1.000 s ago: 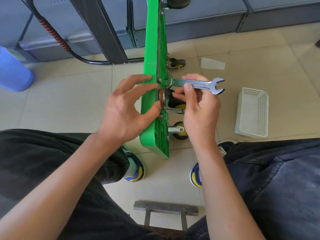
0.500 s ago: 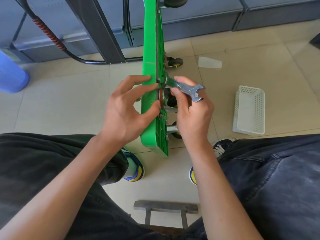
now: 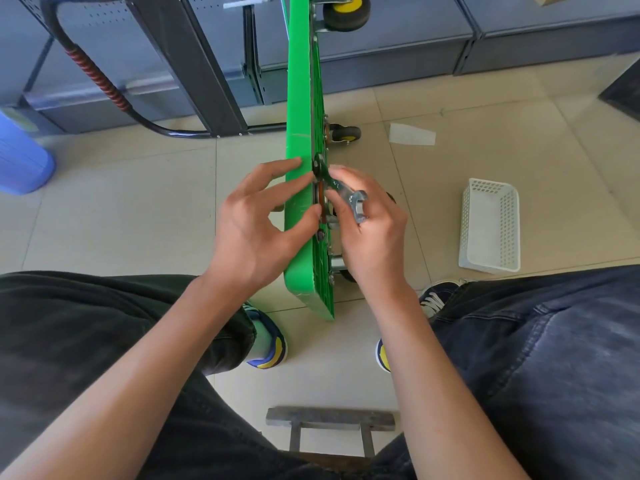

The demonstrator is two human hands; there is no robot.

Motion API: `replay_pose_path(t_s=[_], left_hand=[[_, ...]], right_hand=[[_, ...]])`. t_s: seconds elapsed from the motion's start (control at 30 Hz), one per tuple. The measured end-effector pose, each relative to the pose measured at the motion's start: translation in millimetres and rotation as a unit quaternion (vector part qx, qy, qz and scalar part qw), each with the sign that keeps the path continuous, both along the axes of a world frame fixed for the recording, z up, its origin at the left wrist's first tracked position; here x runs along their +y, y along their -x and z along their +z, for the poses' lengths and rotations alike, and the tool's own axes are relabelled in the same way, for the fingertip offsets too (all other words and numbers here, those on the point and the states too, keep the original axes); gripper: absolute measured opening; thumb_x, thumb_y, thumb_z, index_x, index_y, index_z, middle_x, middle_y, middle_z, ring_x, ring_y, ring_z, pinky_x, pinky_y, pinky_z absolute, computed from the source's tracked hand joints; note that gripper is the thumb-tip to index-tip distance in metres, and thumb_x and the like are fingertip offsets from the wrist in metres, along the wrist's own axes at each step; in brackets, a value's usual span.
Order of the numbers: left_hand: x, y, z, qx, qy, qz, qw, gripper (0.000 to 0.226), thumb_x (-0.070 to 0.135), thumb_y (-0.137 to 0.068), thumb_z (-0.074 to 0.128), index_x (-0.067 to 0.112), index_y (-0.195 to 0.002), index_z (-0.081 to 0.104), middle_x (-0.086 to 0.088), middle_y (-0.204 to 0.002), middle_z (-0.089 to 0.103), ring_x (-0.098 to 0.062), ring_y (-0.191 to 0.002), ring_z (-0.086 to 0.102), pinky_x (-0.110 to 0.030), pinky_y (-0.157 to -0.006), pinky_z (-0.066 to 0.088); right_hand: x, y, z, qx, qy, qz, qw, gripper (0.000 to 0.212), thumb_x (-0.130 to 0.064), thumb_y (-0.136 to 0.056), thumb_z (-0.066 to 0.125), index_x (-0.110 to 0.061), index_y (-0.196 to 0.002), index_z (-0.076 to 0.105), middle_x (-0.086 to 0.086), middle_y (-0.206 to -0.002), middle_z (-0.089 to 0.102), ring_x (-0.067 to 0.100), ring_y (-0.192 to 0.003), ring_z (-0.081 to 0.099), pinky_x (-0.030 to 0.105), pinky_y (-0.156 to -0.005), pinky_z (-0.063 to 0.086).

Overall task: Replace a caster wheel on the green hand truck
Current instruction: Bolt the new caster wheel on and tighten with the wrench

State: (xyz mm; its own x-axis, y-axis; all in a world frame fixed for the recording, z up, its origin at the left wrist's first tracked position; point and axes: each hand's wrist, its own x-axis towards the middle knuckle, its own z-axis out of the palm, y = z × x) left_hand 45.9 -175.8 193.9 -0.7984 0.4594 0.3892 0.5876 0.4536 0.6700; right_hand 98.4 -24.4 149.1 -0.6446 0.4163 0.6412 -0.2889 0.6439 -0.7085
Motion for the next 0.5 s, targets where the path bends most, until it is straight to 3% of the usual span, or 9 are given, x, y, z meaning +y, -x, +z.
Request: replay_pose_path(t_s=[0.17, 0.33, 0.5], left_hand=[[-0.5, -1.8, -0.1, -0.005, -0.012, 0.005, 1.0, 0.039, 0.028, -0.09, 0.073, 0.013, -0.125, 0.071, 0.001, -0.136, 0.063, -0.005, -0.12, 0.061, -0.03, -0.088, 0.059], [1.3, -3.5, 1.6, -0.012, -0.015, 0.01, 1.0, 0.04, 0.03, -0.089, 0.072, 0.014, -0.125, 0.071, 0.004, -0.136, 0.062, -0.002, -0.119, 0.06, -0.023, -0.087, 0.057], [1.2, -3.4, 1.8, -0.021, -0.016, 0.011, 1.0, 0.039, 0.031, -0.09, 0.071, 0.016, -0.126, 0.071, 0.005, -0.137, 0.062, -0.002, -0.119, 0.06, -0.026, -0.087, 0.058]], right_hand=[[1.6, 5.3, 6.5, -0.009, 0.013, -0.005, 1.0, 0.022, -0.007, -0.095, 0.069, 0.006, -0.112, 0.071, 0.015, -0.107, 0.075, 0.016, -0.097, 0.069, 0.009, -0.092, 0.047], [10.9, 21.1, 16.5, -0.03, 0.086, 0.023, 0.996, 0.017, -0.01, -0.098, 0.065, 0.001, -0.11, 0.071, 0.008, -0.098, 0.075, 0.014, -0.085, 0.073, 0.028, -0.077, 0.06], [17.6, 39.5, 27.0, -0.058, 0.141, 0.031, 0.988, 0.013, -0.013, -0.1, 0.063, -0.003, -0.105, 0.071, 0.002, -0.085, 0.074, 0.007, -0.072, 0.071, 0.021, -0.069, 0.056]])
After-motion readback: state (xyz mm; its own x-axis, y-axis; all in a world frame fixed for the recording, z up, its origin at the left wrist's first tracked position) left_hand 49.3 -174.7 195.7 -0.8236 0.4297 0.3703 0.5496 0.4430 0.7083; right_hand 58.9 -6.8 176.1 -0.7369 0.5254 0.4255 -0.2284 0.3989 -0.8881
